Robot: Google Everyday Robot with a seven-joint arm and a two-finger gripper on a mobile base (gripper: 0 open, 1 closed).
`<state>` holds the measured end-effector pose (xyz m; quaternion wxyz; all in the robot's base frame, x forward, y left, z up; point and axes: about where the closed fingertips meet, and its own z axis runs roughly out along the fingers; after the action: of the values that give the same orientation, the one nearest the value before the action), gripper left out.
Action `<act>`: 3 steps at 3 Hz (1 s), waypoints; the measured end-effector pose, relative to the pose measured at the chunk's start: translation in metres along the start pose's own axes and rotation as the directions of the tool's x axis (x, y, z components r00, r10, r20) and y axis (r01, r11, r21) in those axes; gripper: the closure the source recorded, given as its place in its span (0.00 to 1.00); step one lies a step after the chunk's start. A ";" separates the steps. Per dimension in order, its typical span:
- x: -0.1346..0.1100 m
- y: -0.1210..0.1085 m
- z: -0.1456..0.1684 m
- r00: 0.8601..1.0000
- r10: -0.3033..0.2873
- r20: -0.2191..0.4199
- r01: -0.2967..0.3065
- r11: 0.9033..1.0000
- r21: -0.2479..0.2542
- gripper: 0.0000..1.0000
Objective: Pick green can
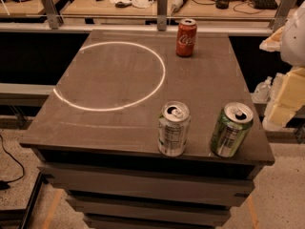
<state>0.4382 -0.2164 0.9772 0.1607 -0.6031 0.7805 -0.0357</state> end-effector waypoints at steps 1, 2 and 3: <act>0.000 0.000 0.000 1.000 0.000 0.000 0.000 1.000 0.000 0.00; -0.005 0.001 0.004 1.000 -0.021 -0.006 0.020 1.000 -0.013 0.00; -0.011 0.008 0.016 0.999 -0.045 -0.013 0.045 0.998 -0.050 0.00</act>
Offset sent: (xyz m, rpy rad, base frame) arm 0.0028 0.0111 -0.0133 -0.0216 0.0521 0.0492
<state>0.4377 -0.2020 0.9624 0.1392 -0.6241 0.7685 -0.0241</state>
